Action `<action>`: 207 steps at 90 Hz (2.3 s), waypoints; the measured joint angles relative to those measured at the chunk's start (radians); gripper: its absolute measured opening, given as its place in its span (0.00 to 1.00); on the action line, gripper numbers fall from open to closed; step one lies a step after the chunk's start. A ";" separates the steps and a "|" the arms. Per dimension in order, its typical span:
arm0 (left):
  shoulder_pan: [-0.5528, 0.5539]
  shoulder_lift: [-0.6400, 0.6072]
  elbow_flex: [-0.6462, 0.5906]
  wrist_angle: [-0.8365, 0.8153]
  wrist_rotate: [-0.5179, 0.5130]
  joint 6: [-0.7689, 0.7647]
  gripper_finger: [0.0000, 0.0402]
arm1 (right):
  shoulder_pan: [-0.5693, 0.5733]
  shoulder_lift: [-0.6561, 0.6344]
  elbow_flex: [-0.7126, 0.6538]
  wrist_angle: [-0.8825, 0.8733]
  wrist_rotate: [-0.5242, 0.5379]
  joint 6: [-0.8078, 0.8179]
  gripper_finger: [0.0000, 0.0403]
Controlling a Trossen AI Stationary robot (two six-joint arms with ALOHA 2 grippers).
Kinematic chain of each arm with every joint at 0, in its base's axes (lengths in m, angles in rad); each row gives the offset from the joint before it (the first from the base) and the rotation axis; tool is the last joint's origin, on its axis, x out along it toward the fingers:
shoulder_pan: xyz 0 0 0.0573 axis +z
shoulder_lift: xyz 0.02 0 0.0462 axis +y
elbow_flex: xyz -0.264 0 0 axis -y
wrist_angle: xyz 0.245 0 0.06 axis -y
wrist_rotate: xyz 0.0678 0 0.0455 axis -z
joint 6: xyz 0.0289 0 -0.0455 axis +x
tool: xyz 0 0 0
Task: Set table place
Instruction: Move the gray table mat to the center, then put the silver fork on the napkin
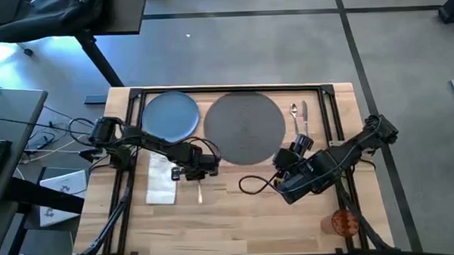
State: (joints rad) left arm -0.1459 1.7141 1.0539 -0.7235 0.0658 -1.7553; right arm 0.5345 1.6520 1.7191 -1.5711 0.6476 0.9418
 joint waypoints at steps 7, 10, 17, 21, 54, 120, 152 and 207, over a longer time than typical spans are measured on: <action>-0.009 -0.071 0.047 -0.049 -0.001 0.053 0.01 | -0.015 0.000 0.000 0.000 0.007 -0.005 0.61; -0.015 -0.100 0.062 -0.094 0.000 0.065 0.00 | -0.022 0.000 0.000 0.000 0.007 -0.004 0.61; -0.038 -0.174 0.075 -0.200 0.015 0.067 0.00 | -0.038 0.000 0.000 0.000 0.008 0.000 0.61; -0.049 -0.218 0.077 -0.264 0.023 0.067 0.00 | -0.050 0.000 0.000 0.000 0.007 0.000 0.61; 0.012 -0.500 -0.268 -0.389 -0.036 0.100 0.00 | -0.132 0.000 0.000 0.040 0.000 -0.007 0.61; -0.019 -0.511 -0.554 -0.064 0.014 0.084 0.04 | -0.250 0.000 0.000 0.122 -0.079 0.000 0.61; -0.043 -0.613 -0.497 -0.104 0.052 0.176 0.34 | -0.471 0.044 0.000 0.307 -0.482 -0.263 0.61; -0.093 -0.799 -0.280 -0.135 -0.182 0.380 0.42 | -0.744 0.620 0.008 0.546 -0.552 -0.497 0.09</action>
State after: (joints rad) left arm -0.2384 0.9148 0.7743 -0.8588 -0.1159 -1.3749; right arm -0.2099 2.2717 1.7267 -1.0249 0.0954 0.4448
